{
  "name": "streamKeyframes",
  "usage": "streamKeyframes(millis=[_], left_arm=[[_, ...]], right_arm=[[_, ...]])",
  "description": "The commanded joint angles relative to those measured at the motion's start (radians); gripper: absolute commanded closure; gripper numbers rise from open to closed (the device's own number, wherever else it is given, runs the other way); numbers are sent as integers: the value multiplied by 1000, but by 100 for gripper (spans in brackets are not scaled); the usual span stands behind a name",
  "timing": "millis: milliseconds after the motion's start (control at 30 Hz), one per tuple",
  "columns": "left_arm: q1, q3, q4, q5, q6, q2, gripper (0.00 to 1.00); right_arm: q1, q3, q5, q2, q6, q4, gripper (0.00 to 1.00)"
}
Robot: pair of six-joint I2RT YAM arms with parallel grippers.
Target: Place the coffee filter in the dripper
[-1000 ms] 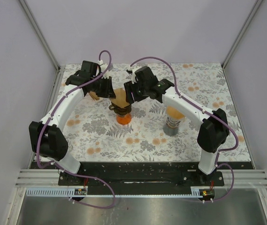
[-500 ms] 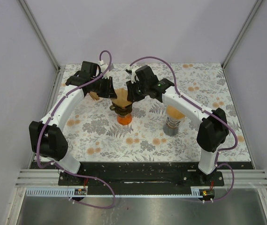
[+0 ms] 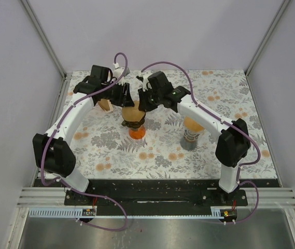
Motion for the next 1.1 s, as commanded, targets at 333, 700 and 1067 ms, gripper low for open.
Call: streamKeyframes(millis=[333, 700, 1067], left_arm=[[-33, 47, 17, -40, 136, 67, 84], [-33, 37, 22, -23, 190, 53, 74], [-33, 26, -8, -34, 331, 39, 64]], right_arm=[[6, 73, -26, 25, -9, -21, 82], [6, 60, -25, 5, -12, -23, 83], [6, 73, -32, 6, -10, -33, 84]])
